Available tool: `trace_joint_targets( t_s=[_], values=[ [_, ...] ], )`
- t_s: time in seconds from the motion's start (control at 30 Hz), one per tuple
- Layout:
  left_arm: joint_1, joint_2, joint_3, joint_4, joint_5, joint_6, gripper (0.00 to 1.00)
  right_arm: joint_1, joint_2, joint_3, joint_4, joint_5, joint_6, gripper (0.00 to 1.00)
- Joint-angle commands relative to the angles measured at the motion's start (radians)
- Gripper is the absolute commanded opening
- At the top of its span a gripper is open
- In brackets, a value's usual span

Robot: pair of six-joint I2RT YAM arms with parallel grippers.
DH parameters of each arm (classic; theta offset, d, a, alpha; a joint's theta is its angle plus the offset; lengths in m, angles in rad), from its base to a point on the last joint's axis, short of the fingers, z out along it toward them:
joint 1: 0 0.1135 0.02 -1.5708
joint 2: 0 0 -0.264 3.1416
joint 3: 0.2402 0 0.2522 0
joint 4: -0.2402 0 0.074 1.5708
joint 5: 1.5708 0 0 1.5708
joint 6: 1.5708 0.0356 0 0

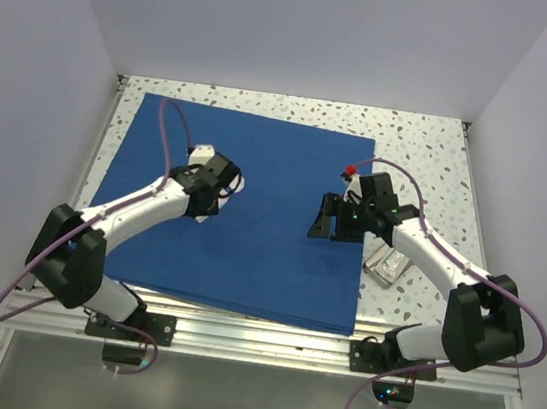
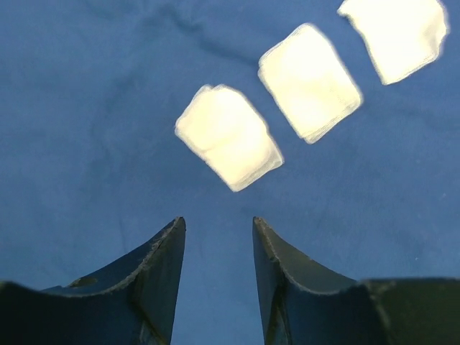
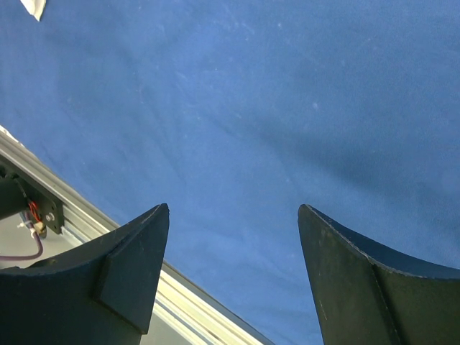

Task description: Prepare the surgical pack

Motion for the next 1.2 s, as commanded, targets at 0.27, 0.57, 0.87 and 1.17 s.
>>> trace_joint_targets(
  t_s=[0.27, 0.57, 0.87, 1.17],
  values=[
    [0.297, -0.210, -0.309, 0.410, 0.417, 0.018, 0.42, 0.016, 0.011, 0.006, 0.025, -0.024, -0.018, 0.76],
    [0.381, -0.119, -0.333, 0.541, 0.503, 0.026, 0.41, 0.021, 0.013, 0.001, 0.019, -0.012, -0.023, 0.76],
    [0.420, -0.059, -0.326, 0.556, 0.511, 0.029, 0.40, 0.021, 0.021, 0.004, 0.022, -0.012, -0.022, 0.76],
    [0.444, -0.032, -0.310, 0.541, 0.498, 0.041, 0.40, 0.024, 0.025, 0.004, 0.026, -0.012, -0.022, 0.76]
  ],
)
